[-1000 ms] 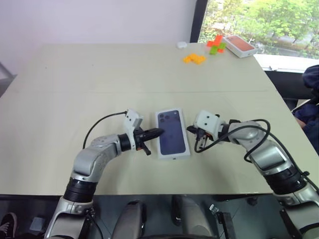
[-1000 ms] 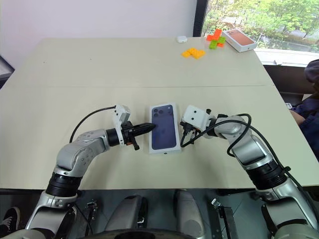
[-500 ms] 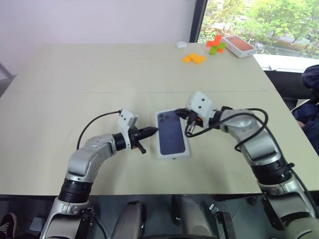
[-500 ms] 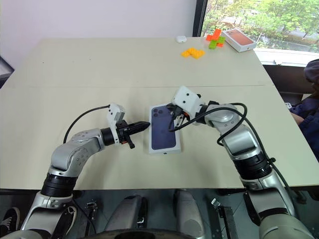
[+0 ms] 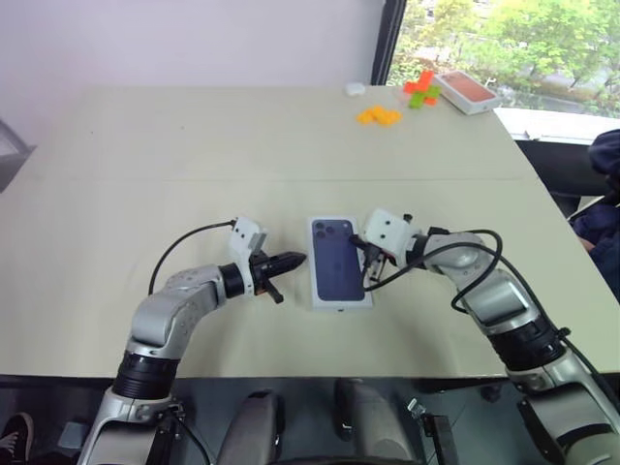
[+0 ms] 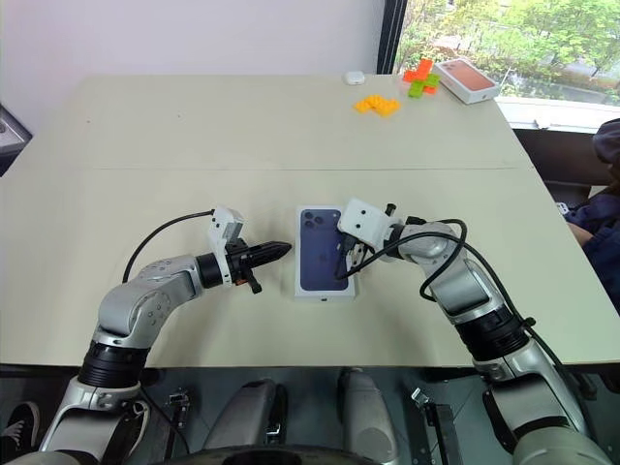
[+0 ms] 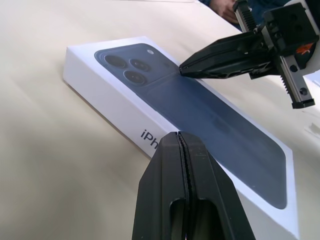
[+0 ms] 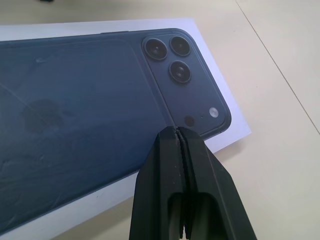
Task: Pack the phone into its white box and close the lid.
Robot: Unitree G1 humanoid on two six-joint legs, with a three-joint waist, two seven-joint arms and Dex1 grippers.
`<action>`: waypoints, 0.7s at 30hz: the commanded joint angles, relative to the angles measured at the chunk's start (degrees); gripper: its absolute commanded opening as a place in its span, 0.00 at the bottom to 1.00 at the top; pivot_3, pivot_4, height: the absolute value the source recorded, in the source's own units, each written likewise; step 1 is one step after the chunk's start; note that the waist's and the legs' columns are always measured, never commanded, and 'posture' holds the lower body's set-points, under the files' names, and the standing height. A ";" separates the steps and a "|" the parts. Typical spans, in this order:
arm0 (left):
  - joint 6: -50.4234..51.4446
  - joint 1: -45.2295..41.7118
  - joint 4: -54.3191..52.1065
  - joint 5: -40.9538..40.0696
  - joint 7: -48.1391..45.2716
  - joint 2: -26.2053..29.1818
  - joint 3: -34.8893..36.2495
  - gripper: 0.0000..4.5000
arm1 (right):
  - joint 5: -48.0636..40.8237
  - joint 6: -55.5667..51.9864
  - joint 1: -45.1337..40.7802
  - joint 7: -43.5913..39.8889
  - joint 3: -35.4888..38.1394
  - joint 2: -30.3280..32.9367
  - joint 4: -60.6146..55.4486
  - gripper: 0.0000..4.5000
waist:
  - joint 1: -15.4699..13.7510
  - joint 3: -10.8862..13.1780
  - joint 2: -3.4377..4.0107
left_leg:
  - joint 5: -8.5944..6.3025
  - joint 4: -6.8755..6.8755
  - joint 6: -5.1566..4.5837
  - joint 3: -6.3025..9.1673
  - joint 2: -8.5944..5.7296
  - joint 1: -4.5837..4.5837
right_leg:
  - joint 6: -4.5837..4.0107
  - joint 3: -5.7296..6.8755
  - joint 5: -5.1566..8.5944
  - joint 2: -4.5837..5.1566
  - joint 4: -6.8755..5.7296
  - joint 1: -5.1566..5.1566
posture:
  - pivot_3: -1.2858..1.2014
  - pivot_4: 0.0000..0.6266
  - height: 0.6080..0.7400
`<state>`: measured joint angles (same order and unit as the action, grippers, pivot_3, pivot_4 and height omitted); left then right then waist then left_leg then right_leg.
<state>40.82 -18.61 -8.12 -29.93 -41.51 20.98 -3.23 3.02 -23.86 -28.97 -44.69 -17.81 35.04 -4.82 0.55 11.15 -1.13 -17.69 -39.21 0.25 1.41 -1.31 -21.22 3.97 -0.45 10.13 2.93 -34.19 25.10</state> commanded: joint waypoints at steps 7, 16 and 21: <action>-0.29 -1.97 -1.81 -1.70 0.74 -1.13 1.52 0.00 | -5.13 -4.93 0.96 -3.26 3.57 -1.18 -4.89 0.02 | 0.07 -0.01 0.00 | 0.00 0.01 0.00 0.00 0.01 -0.02 | 0.12 0.00 -0.06 -0.01 0.02 0.01 | 0.52 0.24 1.00; 0.23 -4.95 -4.36 -0.51 -2.09 -1.17 -4.73 0.00 | -22.70 -15.86 2.79 -10.49 10.74 -1.43 -14.83 0.02 | 0.36 0.00 0.00 | -0.01 0.01 -0.01 0.01 0.01 -0.08 | 0.16 -0.01 -0.09 -0.01 0.03 0.06 | 0.52 0.24 1.00; -4.68 -3.14 -0.29 5.96 -5.21 2.68 -10.89 0.00 | -16.16 -11.27 6.74 -13.88 3.95 6.93 -14.29 0.02 | -0.12 -0.01 0.01 | 0.00 0.01 -0.01 0.02 0.08 -0.04 | -0.04 0.01 0.03 -0.10 -0.01 0.06 | 0.52 0.24 1.00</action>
<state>38.18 -21.86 -8.76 -26.11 -45.80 23.48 -12.25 -14.93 -36.91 -23.31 -57.51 -12.20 40.76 -17.94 0.43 11.15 -1.12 -17.69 -39.20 0.24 1.45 -1.23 -21.28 3.92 -0.40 10.18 2.83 -34.19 25.16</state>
